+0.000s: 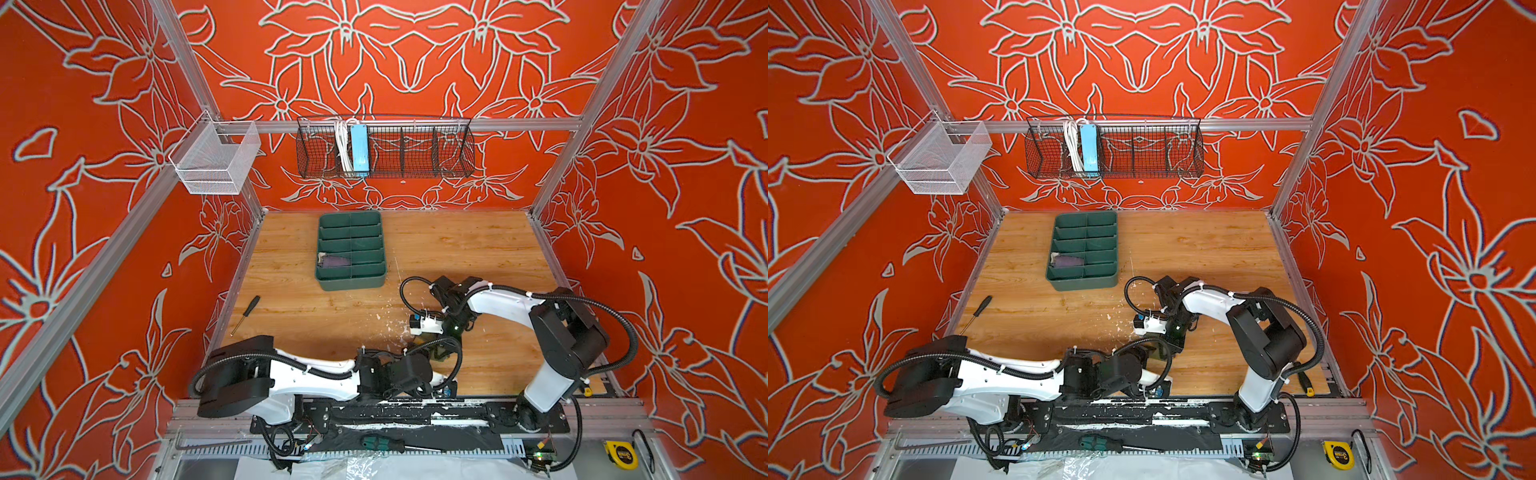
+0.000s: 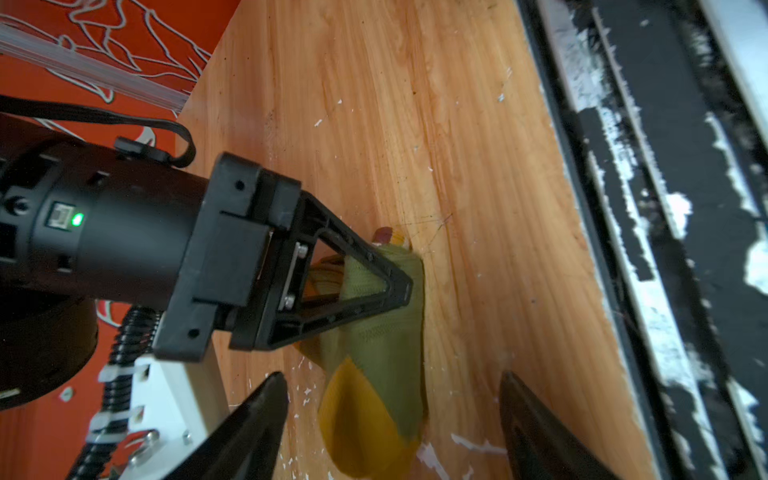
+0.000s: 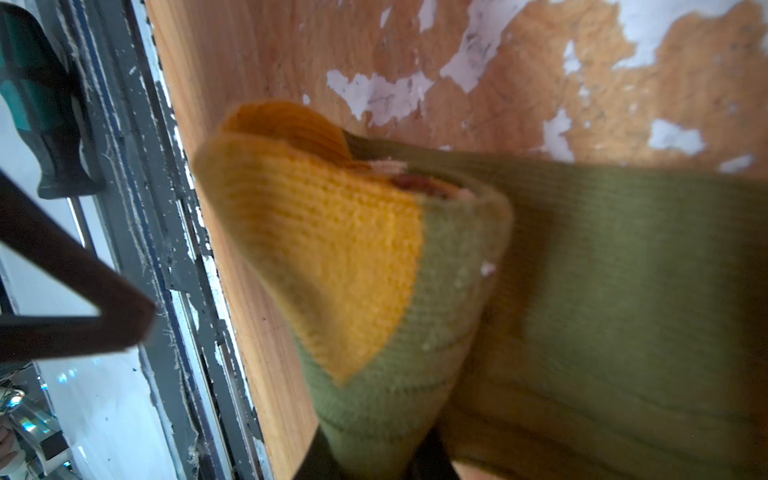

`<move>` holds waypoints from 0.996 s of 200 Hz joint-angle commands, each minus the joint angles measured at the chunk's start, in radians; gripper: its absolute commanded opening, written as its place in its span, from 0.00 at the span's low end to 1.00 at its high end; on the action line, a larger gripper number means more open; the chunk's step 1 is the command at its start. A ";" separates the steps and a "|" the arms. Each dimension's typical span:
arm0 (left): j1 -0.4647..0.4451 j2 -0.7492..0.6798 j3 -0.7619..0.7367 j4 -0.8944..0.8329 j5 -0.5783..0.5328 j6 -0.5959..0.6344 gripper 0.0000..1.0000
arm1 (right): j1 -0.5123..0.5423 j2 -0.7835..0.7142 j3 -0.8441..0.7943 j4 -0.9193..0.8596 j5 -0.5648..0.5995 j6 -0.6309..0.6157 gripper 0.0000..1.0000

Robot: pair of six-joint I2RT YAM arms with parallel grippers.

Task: Roll the socks
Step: 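Lower the left gripper onto the roll beside the right gripper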

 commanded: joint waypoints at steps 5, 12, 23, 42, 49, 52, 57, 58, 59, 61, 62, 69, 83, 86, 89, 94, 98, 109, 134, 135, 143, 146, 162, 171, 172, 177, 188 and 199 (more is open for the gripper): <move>0.035 0.060 0.017 0.082 -0.010 -0.004 0.74 | 0.006 0.068 -0.046 0.011 0.069 0.001 0.00; 0.049 0.078 0.026 0.068 0.002 -0.020 0.73 | 0.006 0.068 -0.046 0.011 0.069 0.001 0.00; 0.072 0.100 0.038 0.043 0.033 -0.034 0.72 | 0.005 0.065 -0.047 0.010 0.069 0.003 0.00; 0.100 0.139 0.044 0.050 0.065 -0.021 0.70 | 0.003 0.061 -0.048 0.010 0.068 0.004 0.00; 0.111 0.154 0.046 0.055 0.079 -0.018 0.69 | 0.004 0.058 -0.048 0.011 0.067 0.004 0.00; 0.116 0.163 0.049 0.053 0.085 -0.016 0.68 | 0.003 0.058 -0.048 0.011 0.067 0.005 0.00; 0.121 0.173 0.054 0.052 0.090 -0.014 0.67 | 0.003 0.056 -0.048 0.011 0.066 0.004 0.00; 0.122 0.176 0.054 0.053 0.090 -0.013 0.67 | 0.003 0.056 -0.048 0.011 0.066 0.004 0.00; 0.123 0.179 0.055 0.053 0.090 -0.013 0.67 | 0.003 0.055 -0.048 0.011 0.066 0.004 0.00; 0.125 0.184 0.056 0.055 0.090 -0.013 0.66 | 0.003 0.054 -0.048 0.011 0.066 0.004 0.00; 0.126 0.187 0.057 0.055 0.091 -0.012 0.66 | 0.004 0.054 -0.048 0.011 0.066 0.005 0.00; 0.134 0.203 0.062 0.057 0.097 -0.008 0.65 | 0.002 0.052 -0.048 0.011 0.065 0.006 0.00; 0.140 0.233 0.077 0.056 0.096 0.000 0.60 | 0.003 0.045 -0.050 0.011 0.061 0.007 0.00; 0.140 0.240 0.079 0.055 0.099 -0.001 0.59 | 0.002 0.043 -0.050 0.011 0.060 0.008 0.00; 0.140 0.244 0.083 0.054 0.100 0.000 0.57 | 0.002 0.042 -0.051 0.011 0.059 0.009 0.00; 0.140 0.253 0.086 0.052 0.101 0.001 0.55 | 0.002 0.040 -0.051 0.013 0.057 0.009 0.00; 0.140 0.257 0.088 0.050 0.102 0.001 0.52 | 0.002 0.039 -0.051 0.013 0.055 0.009 0.00; 0.140 0.269 0.090 0.043 0.105 0.000 0.42 | 0.002 0.033 -0.051 0.014 0.052 0.010 0.00; 0.140 0.287 0.089 0.022 0.100 -0.002 0.18 | 0.002 0.014 -0.056 0.024 0.050 0.009 0.00; 0.140 0.287 0.089 0.020 0.100 -0.002 0.18 | 0.002 0.011 -0.056 0.025 0.050 0.009 0.00; 0.140 0.291 0.091 0.007 0.098 -0.003 0.13 | 0.003 0.003 -0.057 0.031 0.054 0.008 0.00; 0.140 0.293 0.090 0.005 0.095 -0.003 0.10 | 0.002 -0.001 -0.058 0.036 0.055 0.009 0.00; 0.141 0.292 0.099 -0.036 0.091 -0.014 0.00 | 0.002 -0.042 -0.075 0.069 0.075 0.015 0.18; 0.140 0.288 0.102 -0.063 0.093 -0.022 0.00 | 0.002 -0.076 -0.087 0.092 0.088 0.020 0.28; 0.140 0.287 0.102 -0.065 0.094 -0.024 0.00 | 0.002 -0.078 -0.090 0.095 0.089 0.020 0.29; 0.141 0.283 0.105 -0.087 0.100 -0.030 0.00 | 0.002 -0.102 -0.099 0.109 0.098 0.020 0.36; 0.140 0.267 0.110 -0.138 0.119 -0.044 0.00 | 0.002 -0.168 -0.130 0.149 0.146 0.015 0.54; 0.140 0.253 0.116 -0.193 0.145 -0.058 0.00 | 0.002 -0.253 -0.171 0.202 0.220 0.008 0.60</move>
